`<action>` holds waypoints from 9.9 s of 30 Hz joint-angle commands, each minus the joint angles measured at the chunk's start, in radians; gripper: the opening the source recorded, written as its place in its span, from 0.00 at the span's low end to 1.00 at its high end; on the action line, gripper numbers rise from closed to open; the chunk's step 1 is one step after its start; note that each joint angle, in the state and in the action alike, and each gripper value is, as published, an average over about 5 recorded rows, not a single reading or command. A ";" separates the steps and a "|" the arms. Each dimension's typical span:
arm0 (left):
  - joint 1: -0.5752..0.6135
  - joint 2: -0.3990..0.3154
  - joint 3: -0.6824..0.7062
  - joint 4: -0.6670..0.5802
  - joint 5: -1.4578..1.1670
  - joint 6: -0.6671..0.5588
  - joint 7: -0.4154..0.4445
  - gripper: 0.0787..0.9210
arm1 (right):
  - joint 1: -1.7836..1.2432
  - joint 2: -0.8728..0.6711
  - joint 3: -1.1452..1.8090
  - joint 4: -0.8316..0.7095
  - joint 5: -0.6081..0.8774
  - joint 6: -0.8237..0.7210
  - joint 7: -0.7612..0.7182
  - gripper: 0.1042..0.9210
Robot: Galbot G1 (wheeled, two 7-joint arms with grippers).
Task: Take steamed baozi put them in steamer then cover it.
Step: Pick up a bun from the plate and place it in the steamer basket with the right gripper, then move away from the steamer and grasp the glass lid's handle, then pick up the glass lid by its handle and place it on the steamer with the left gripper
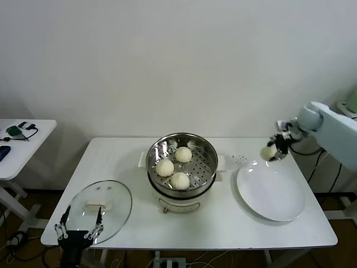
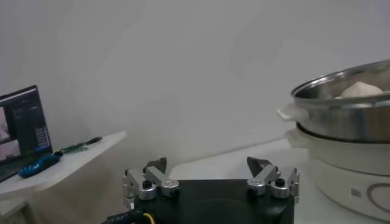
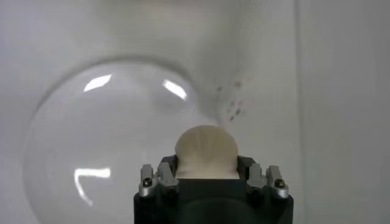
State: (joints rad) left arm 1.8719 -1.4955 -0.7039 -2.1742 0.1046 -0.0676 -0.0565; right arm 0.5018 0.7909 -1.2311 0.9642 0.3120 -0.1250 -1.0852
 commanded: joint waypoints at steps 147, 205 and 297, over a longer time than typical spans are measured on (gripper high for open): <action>-0.496 0.080 -0.018 0.604 1.454 0.053 -0.086 0.88 | -1.823 0.238 1.848 0.577 0.129 0.297 0.836 0.88; -0.663 0.601 0.566 -0.038 1.128 0.821 0.122 0.08 | -1.695 0.264 1.799 0.430 0.005 0.335 0.819 0.88; -1.031 -0.040 0.877 0.544 1.489 0.853 0.384 0.08 | -1.699 0.280 1.868 0.374 -0.059 0.370 0.782 0.88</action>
State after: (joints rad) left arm 0.8410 -1.5356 0.1716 -1.6332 1.5977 0.7365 0.3307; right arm -1.1978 1.0708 0.6357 1.3378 0.2531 0.2443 -0.3015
